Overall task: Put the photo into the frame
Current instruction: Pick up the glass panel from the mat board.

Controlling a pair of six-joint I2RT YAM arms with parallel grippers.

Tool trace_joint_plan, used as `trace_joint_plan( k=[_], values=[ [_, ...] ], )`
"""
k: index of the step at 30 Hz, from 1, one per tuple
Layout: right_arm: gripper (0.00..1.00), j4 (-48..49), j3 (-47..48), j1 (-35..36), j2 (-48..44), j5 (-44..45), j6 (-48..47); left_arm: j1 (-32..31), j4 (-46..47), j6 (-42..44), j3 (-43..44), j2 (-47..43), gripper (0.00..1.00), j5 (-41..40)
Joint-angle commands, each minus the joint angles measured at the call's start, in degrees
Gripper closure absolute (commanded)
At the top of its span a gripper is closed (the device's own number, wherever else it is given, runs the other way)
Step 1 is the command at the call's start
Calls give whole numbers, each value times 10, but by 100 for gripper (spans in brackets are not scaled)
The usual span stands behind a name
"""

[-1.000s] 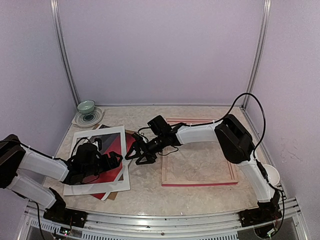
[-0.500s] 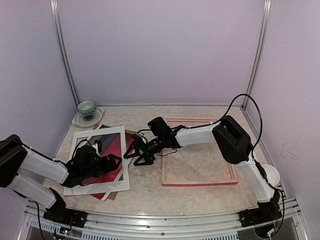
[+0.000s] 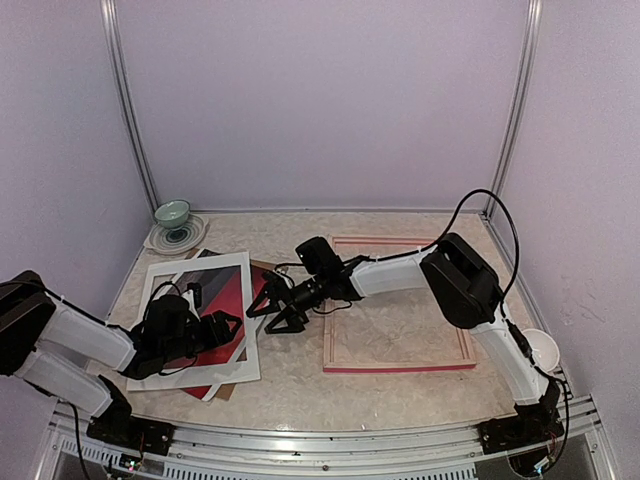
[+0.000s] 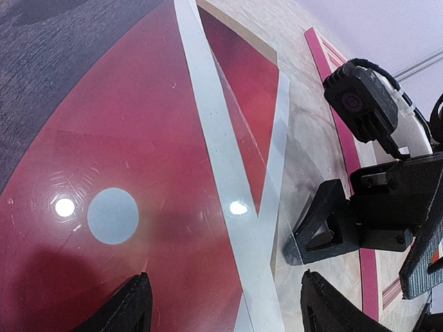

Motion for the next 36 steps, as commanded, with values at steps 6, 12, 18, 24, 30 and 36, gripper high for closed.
trace_joint_plan(
  k=[6,12,18,24,30,36],
  values=[
    [17,58,-22,8,14,-37,36,-3,-7,-3,-15,-4,27,10],
    [43,75,-33,8,16,-43,39,-3,-5,-4,-19,-9,27,10],
    [64,81,-38,8,24,-43,39,-3,-7,-6,-18,-17,27,11],
    [65,98,-40,8,33,-45,52,-4,-8,-5,-14,-22,27,12],
    [74,113,-40,8,39,-49,66,-4,-6,-6,-13,-20,27,16],
    [79,120,-35,8,44,-46,74,-4,-6,-4,-9,-17,27,18]
  ],
)
